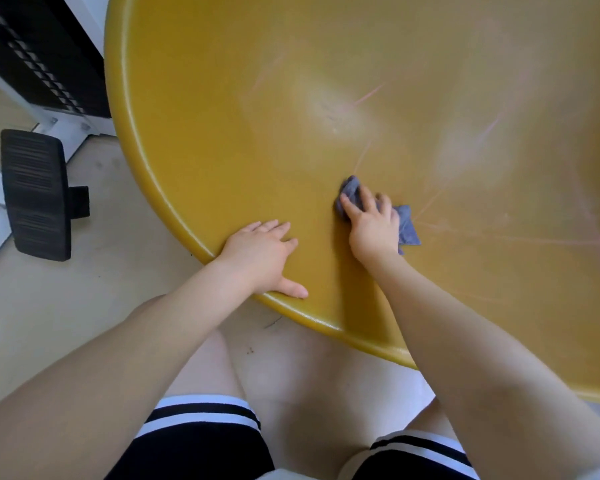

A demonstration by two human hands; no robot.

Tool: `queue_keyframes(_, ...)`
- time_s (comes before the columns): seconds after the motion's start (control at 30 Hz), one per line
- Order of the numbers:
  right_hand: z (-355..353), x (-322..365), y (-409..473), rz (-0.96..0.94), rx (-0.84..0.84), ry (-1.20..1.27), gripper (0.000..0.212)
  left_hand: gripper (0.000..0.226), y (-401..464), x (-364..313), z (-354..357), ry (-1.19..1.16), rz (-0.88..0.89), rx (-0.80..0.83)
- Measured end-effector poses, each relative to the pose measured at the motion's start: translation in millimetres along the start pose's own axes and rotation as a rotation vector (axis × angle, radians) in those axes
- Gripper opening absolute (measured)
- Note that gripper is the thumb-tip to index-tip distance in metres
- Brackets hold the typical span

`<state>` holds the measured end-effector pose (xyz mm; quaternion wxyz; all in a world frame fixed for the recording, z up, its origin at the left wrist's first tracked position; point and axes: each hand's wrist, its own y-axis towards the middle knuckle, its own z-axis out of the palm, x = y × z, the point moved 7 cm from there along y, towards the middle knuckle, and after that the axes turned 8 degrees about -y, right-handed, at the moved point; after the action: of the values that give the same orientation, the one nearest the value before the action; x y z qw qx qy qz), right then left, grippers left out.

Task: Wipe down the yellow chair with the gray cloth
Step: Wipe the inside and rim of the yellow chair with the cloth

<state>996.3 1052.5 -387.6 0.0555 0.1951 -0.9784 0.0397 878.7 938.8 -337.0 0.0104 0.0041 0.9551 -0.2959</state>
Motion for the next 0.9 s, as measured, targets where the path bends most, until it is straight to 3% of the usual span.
queue_keyframes(0.1, -5.0, -6.8, 10.9, 0.047, 0.037, -0.041, 0.057, 0.095, 0.1, -0.9, -0.6, 0.000, 0.000, 0.001)
queue_keyframes(0.3, -5.0, -4.0, -61.6, -0.338, -0.023, 0.114, 0.044, 0.105, 4.7, -3.1, -11.7, 0.015, 0.004, -0.027)
queue_keyframes(0.5, -7.5, -12.5, -104.5, -0.479, -0.056, 0.130, 0.043, 0.107, 26.4, -28.2, -1.8, 0.052, 0.106, 0.012)
queue_keyframes(0.67, 0.9, -38.5, -32.7, -0.264, -0.108, -0.001, 0.039, 0.115, 38.0, -36.5, 2.0, -0.016, 0.079, 0.019)
queue_keyframes(0.8, 4.7, -56.5, 18.2, -0.038, 0.009, -0.030, 0.044, 0.115, 38.2, -35.4, 4.6, -0.042, 0.067, 0.025)
queue_keyframes(0.9, -0.2, -49.2, 9.1, -0.047, 0.014, 0.036, 0.039, 0.115, 39.1, -36.5, 4.0, -0.044, 0.065, 0.013)
